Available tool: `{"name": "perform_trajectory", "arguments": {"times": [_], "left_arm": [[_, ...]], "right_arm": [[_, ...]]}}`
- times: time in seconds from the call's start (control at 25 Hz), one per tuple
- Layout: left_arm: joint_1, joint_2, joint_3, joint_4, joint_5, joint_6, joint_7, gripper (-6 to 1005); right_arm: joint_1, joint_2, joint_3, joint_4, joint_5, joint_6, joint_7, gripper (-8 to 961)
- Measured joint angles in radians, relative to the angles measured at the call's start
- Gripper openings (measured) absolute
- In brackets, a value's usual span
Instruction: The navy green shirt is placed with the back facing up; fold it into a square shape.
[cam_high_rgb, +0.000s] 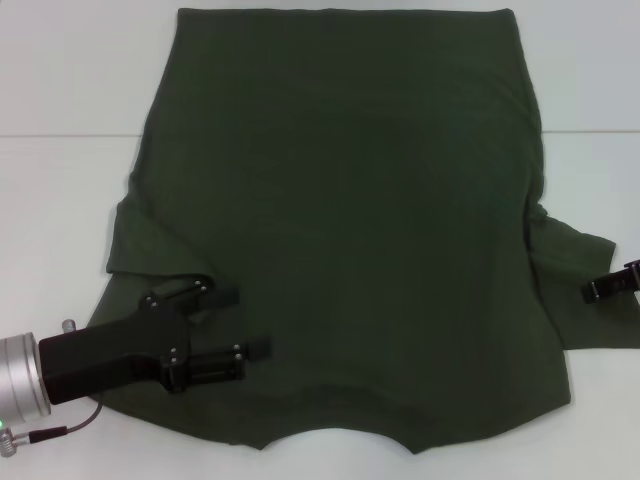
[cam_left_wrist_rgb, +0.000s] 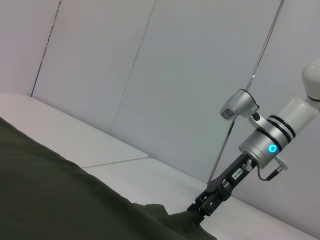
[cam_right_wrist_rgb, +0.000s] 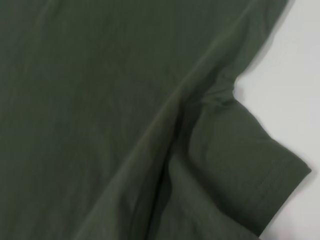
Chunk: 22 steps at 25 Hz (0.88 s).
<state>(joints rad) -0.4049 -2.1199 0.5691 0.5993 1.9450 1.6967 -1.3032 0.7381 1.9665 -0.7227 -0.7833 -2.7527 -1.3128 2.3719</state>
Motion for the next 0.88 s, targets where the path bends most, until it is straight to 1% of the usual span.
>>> {"name": "perform_trajectory", "arguments": {"times": [0.2, 0.28, 0.36, 0.52, 0.72, 0.88], "left_arm": [[-0.001, 0.000, 0.000, -0.003, -0.002, 0.000, 0.000, 939], [-0.001, 0.000, 0.000, -0.004, -0.003, -0.001, 0.000, 939], [-0.002, 0.000, 0.000, -0.004, -0.005, -0.001, 0.001, 939], [-0.002, 0.000, 0.000, -0.005, -0.007, -0.001, 0.001, 939], [-0.002, 0.000, 0.000, -0.006, -0.008, -0.002, 0.001, 939], [-0.002, 0.000, 0.000, -0.006, -0.009, -0.002, 0.001, 939]], "right_arm": [[0.007, 0.000, -0.032, 0.028, -0.008, 0.030, 0.008, 915], [0.007, 0.003, -0.057, 0.032, -0.008, 0.041, 0.012, 860], [0.007, 0.007, -0.070, 0.033, -0.008, 0.047, 0.014, 787], [0.007, 0.009, -0.075, 0.033, -0.008, 0.048, 0.014, 641], [0.007, 0.010, -0.075, 0.032, -0.009, 0.049, 0.016, 387], [0.007, 0.009, -0.071, 0.028, -0.009, 0.049, 0.017, 301]]}}
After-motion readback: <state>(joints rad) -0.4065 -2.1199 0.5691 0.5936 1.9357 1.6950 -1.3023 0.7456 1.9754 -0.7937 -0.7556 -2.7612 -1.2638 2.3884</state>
